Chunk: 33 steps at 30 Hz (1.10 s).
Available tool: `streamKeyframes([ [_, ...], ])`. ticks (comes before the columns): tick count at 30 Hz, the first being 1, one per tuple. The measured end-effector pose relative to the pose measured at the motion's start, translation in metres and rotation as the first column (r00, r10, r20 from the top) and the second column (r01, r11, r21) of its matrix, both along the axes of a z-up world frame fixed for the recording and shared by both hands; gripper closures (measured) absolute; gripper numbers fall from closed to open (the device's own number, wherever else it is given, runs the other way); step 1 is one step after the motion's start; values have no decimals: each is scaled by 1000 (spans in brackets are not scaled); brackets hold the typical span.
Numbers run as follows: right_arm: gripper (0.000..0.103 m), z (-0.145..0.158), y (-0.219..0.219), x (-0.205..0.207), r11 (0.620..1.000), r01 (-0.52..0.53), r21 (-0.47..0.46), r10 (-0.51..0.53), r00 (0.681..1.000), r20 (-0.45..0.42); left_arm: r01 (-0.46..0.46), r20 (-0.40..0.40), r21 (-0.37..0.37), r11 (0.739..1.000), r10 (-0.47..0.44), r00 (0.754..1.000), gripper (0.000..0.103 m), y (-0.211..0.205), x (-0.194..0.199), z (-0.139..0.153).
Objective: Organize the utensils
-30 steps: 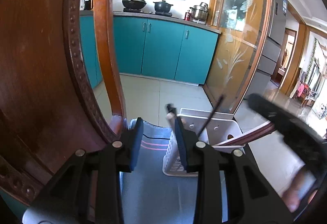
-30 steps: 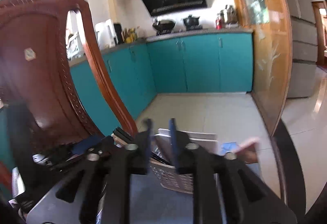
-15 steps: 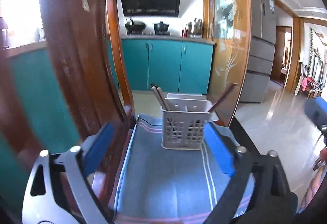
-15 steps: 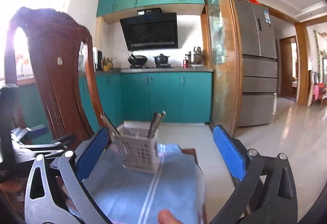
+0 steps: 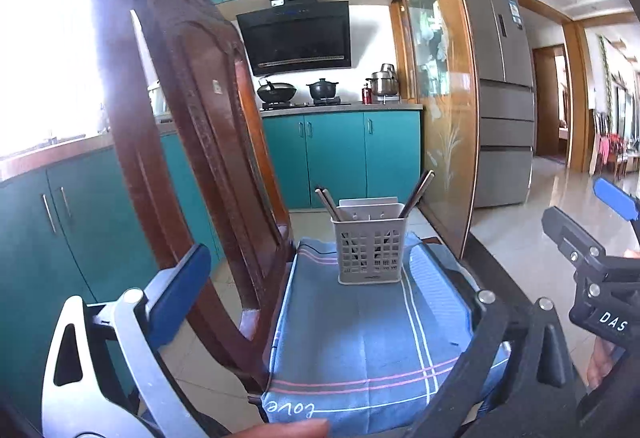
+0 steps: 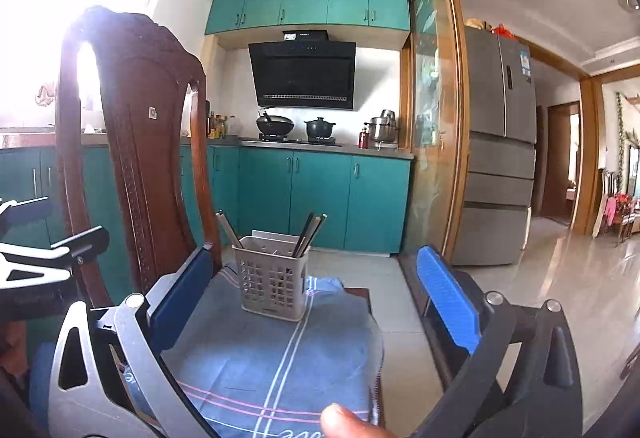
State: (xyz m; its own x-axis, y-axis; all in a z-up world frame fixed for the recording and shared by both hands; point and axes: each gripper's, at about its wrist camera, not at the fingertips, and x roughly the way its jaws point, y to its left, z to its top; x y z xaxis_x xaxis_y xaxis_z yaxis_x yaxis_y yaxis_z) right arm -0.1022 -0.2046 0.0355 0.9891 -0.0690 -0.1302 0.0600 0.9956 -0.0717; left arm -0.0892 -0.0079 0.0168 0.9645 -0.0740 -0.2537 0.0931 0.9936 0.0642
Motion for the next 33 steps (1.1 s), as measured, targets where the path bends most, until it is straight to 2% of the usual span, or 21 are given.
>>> streamKeyframes([
  [12,3,7,-8,-10,999,-12,49,11,1000,4,25,1,8,1000,-25,1000,4,-3,-5,5],
  [33,3,5,-1,-10,1000,-14,10,14,1000,-9,38,-6,15,999,-38,999,4,-8,-6,8],
])
